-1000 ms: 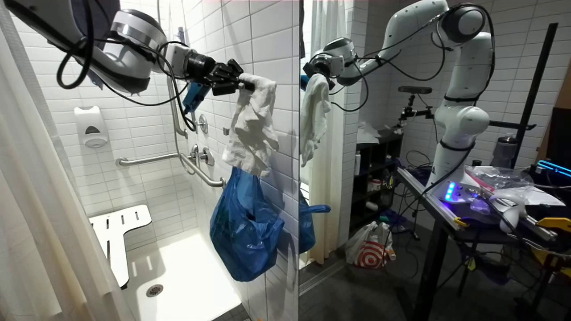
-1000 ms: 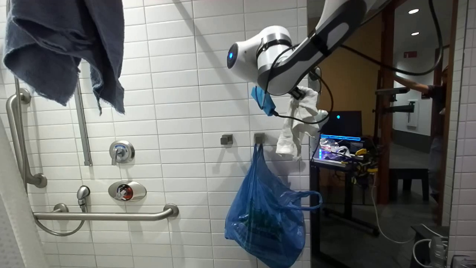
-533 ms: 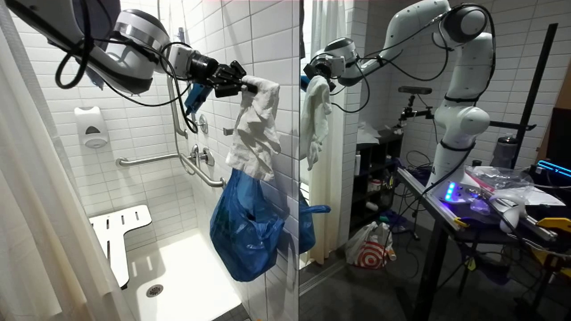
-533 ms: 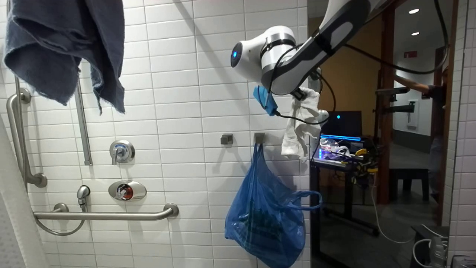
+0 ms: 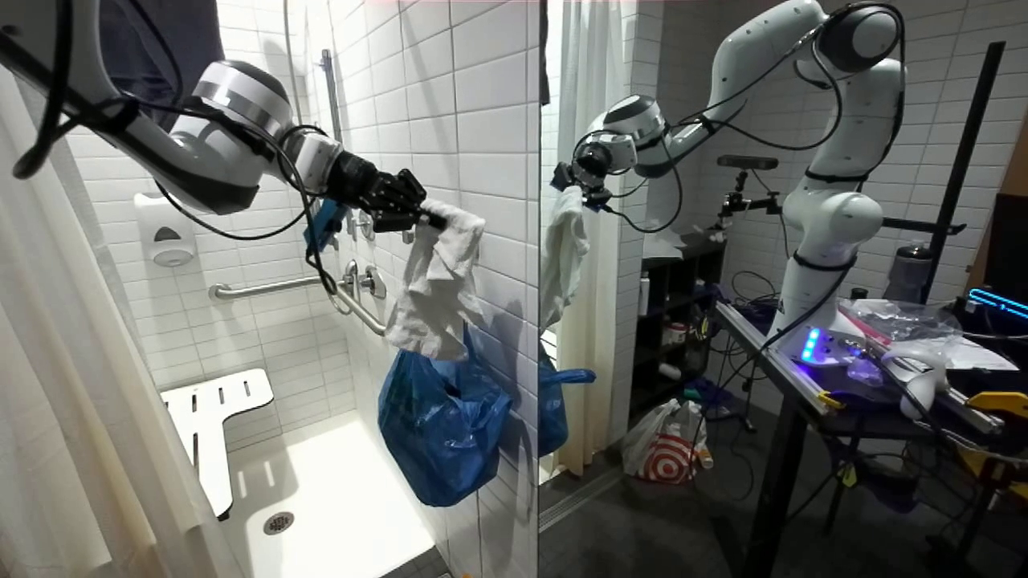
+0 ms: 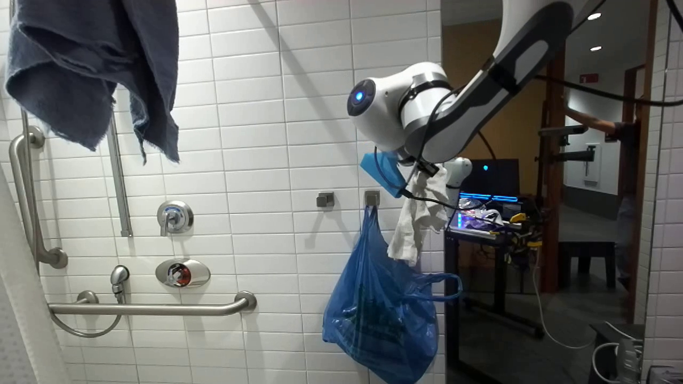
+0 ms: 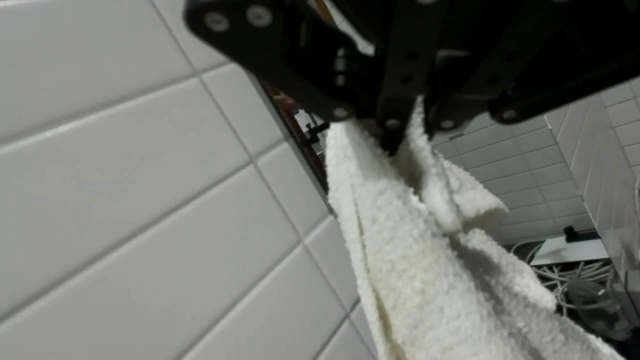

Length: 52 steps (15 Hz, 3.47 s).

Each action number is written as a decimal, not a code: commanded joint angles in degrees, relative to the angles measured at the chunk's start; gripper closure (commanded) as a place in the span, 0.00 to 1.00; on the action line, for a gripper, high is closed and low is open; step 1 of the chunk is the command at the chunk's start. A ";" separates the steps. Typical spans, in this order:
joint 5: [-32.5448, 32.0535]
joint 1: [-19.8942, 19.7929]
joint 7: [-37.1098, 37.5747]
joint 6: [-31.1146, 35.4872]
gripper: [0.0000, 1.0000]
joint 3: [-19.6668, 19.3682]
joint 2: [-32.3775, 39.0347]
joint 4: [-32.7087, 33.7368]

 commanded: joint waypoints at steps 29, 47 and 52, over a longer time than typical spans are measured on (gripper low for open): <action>-2.78 -12.20 -28.35 43.49 0.99 -14.69 -4.86 -13.16; -5.24 -15.03 -39.07 57.19 0.99 -27.80 1.40 -15.52; 6.17 -14.47 -32.91 49.33 0.99 -26.96 2.85 -13.54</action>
